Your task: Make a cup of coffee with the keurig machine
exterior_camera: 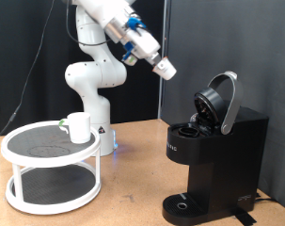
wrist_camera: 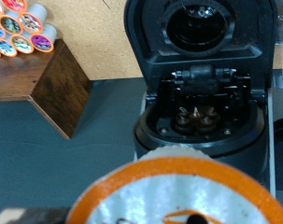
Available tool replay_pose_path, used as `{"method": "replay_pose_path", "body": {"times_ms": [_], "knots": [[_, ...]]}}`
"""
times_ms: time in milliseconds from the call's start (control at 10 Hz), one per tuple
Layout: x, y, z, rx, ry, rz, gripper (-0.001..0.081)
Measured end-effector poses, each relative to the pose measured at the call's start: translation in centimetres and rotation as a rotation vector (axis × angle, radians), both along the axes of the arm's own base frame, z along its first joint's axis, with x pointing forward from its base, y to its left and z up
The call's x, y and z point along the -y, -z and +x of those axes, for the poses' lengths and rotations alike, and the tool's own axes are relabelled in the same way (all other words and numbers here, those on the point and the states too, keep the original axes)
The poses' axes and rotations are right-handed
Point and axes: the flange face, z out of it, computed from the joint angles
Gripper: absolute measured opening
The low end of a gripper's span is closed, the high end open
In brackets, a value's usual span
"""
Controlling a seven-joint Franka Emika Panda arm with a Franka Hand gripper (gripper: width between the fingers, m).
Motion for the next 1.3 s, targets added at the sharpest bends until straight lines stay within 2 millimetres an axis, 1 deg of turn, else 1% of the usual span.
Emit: {"method": "replay_pose_path", "body": {"times_ms": [300, 500, 900, 1100, 1300], "knots": [[-0.2, 0.3, -0.1, -0.017, -0.013, 0.005, 0.0385], [-0.5, 1.1, 0.2, -0.043, -0.012, 0.011, 0.0385], [-2.6, 4.3, 2.2, -0.074, -0.008, -0.058, 0.0385], [-3.6, 5.7, 2.7, -0.092, -0.026, -0.085, 0.0385], [-4.1, 7.3, 3.0, -0.112, -0.039, -0.121, 0.0385]]}}
